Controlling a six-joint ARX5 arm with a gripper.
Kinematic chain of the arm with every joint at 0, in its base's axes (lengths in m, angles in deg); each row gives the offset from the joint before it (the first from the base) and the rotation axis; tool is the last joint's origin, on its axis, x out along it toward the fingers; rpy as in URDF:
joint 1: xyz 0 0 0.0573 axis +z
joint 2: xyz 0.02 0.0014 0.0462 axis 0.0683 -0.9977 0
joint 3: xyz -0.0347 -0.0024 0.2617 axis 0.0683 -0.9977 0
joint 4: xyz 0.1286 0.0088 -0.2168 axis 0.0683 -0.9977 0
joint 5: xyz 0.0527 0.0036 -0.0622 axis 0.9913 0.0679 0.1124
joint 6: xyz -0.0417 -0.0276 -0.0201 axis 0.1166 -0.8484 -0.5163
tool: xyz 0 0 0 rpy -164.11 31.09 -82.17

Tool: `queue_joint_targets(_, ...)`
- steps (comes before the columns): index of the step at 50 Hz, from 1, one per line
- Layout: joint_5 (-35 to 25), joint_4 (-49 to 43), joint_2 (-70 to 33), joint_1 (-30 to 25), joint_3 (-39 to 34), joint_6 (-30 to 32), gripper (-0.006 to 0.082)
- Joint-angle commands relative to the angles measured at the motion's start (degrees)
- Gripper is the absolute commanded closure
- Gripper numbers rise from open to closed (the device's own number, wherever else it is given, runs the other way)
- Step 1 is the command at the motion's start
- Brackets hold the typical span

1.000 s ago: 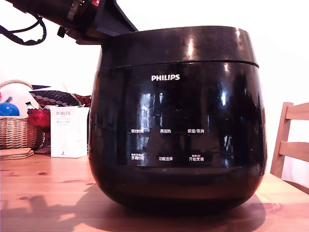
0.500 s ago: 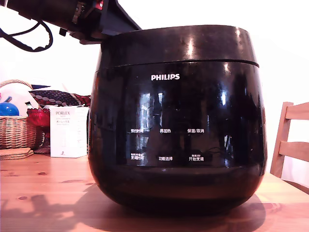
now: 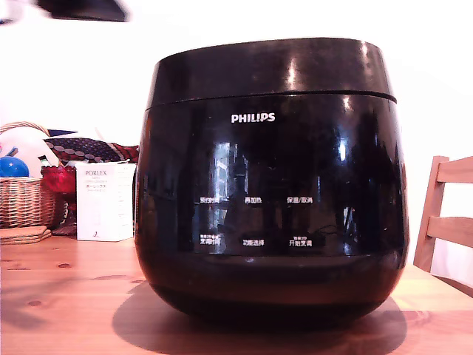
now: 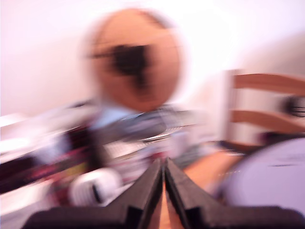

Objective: Close the rice cooker by pressing the lid down with medium force

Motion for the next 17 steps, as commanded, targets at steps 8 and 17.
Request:
queue_joint_targets(8,3.1,-4.8,4.5,8.8,-0.2,3.1,0.0787)
queue_joint_targets(17,4.1,-7.0,8.0,14.7,-0.2,3.1,0.0787)
